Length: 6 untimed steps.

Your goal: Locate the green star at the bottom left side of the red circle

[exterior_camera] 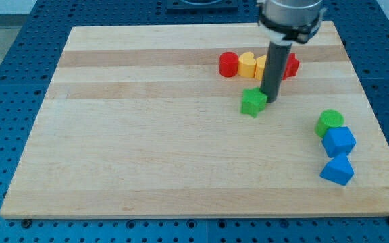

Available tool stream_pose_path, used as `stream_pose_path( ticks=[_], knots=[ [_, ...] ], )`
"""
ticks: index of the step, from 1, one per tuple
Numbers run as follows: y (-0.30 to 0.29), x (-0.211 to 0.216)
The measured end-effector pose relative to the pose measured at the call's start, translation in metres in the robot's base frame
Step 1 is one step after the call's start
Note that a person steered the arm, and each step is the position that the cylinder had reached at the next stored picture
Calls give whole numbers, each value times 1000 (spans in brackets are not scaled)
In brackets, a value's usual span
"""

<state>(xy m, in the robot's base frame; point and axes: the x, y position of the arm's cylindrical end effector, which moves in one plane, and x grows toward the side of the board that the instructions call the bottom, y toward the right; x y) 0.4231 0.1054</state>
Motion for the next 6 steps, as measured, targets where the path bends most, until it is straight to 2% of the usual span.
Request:
stream_pose_path(
  ticks=[1,2,3,4,5,6],
  knots=[
    [-26,27],
    [-3,24],
    [12,48],
    [11,89],
    [-5,97],
    [-31,71]
  ],
)
